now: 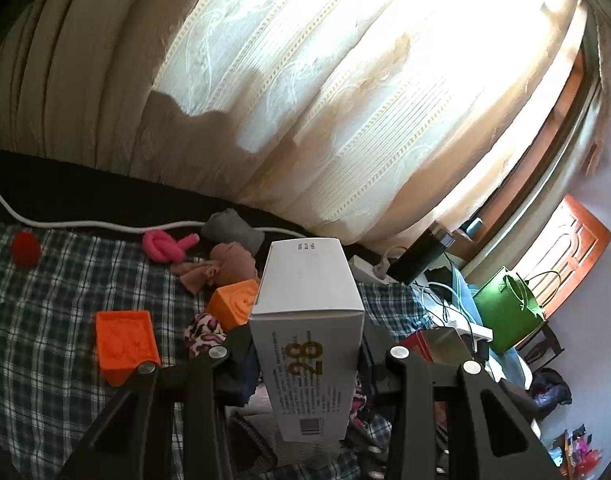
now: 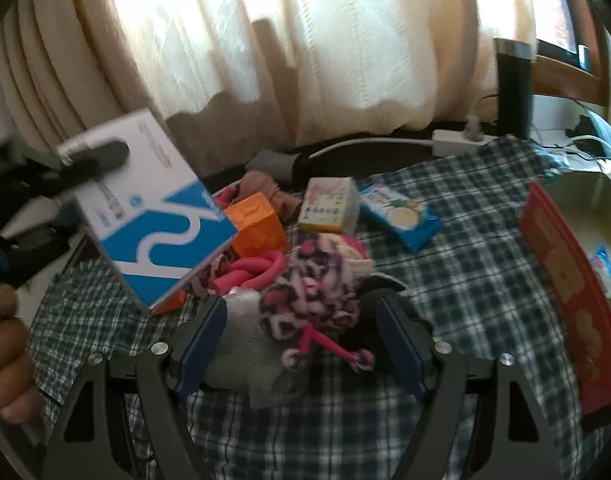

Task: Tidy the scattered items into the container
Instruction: 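Grasp the white-and-blue box with the left tool while the right tool grasps the pink leopard plush, then carry the plush into the tin and open the right tool while the left tool carries the box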

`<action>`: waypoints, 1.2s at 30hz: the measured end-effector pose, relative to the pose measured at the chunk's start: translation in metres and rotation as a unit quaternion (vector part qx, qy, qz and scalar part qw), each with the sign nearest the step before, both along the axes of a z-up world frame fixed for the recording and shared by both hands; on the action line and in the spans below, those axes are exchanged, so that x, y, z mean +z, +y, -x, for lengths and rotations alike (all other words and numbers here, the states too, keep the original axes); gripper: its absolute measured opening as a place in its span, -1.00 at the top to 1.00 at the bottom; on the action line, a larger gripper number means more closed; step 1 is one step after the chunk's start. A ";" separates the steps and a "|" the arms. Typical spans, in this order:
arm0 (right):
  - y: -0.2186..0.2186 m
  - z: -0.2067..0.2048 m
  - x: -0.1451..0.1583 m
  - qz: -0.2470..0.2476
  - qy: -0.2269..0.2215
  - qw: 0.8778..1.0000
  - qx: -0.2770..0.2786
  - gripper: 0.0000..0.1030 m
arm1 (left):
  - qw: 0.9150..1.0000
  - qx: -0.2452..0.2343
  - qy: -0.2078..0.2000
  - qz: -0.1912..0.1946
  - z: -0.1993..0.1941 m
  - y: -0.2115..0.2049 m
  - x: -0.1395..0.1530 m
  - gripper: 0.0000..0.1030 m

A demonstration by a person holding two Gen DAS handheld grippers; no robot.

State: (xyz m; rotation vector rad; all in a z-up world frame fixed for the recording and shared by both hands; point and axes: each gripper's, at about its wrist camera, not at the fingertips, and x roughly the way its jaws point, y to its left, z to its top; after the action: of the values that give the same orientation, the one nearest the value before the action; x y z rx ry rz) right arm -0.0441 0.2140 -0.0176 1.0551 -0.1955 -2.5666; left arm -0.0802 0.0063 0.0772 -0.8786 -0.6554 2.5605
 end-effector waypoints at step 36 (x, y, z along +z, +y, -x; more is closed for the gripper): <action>0.063 -0.031 0.027 -0.035 0.056 0.990 -0.124 0.29 | 0.998 -0.046 0.017 0.036 -0.020 0.051 0.011 0.21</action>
State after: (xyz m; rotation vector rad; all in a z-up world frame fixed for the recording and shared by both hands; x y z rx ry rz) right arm -0.0127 0.2773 0.0092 0.9588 -0.2218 -2.8661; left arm -0.0603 0.0568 0.0884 -0.8648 -0.5039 2.5251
